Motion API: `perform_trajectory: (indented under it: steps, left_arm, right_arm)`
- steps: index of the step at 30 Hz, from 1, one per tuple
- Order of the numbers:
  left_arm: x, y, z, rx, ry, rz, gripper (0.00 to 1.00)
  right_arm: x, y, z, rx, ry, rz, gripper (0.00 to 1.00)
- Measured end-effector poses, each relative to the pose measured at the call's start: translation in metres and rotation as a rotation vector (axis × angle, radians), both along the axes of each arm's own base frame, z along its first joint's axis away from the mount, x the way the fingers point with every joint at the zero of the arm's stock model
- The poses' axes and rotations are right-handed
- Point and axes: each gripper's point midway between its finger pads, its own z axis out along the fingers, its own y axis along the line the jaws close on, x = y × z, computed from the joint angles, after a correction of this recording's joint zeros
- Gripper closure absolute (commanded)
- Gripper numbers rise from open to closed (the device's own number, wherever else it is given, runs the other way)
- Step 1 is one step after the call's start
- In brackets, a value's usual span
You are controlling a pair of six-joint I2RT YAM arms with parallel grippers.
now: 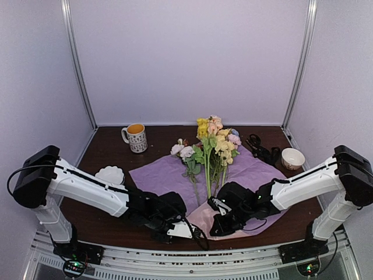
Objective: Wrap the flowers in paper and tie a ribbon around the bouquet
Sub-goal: Press the fold line on the 1/4-folded wrapping paper.
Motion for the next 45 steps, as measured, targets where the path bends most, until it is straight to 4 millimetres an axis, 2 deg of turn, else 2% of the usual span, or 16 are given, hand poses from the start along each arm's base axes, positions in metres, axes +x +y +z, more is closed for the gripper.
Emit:
perform_trajectory:
  steps: [7, 11, 13, 17, 19, 20, 27, 32, 37, 45]
  left_arm:
    - [0.003, 0.002, 0.001, -0.017, 0.019, 0.076, 0.98]
    - [0.008, 0.010, 0.005, -0.002, 0.027, 0.160, 0.92]
    - [0.009, 0.011, 0.018, -0.031, 0.032, 0.200, 0.90]
    - [0.012, -0.003, 0.061, -0.186, 0.015, 0.238, 0.88]
    - [0.014, -0.011, 0.069, -0.227, -0.008, 0.232, 0.88]
    - [0.015, -0.015, 0.068, -0.233, -0.023, 0.223, 0.88]
    - [0.005, -0.042, 0.024, -0.136, -0.107, 0.045, 0.84]
    - [0.009, -0.055, 0.020, -0.115, -0.122, -0.015, 0.87]
    - [0.011, -0.054, 0.023, -0.103, -0.108, -0.026, 0.88]
    - [0.015, -0.028, 0.004, -0.022, -0.006, 0.030, 0.89]
  right_arm:
    - [0.000, 0.000, 0.000, -0.001, -0.004, 0.004, 1.00]
    - [-0.001, 0.000, 0.001, -0.004, -0.017, 0.008, 1.00]
    - [-0.001, 0.001, 0.001, -0.003, -0.018, 0.010, 1.00]
    - [-0.003, 0.003, 0.001, 0.005, -0.013, 0.011, 1.00]
    - [-0.004, 0.005, 0.001, 0.014, -0.009, 0.013, 1.00]
    - [-0.004, 0.006, 0.001, 0.019, -0.005, 0.014, 1.00]
    - [-0.003, 0.012, 0.001, 0.043, -0.004, 0.015, 1.00]
    - [-0.003, 0.013, 0.001, 0.045, 0.004, 0.003, 1.00]
    - [-0.003, 0.012, 0.001, 0.054, 0.006, -0.021, 1.00]
    - [-0.002, 0.012, 0.001, 0.054, 0.001, -0.027, 1.00]
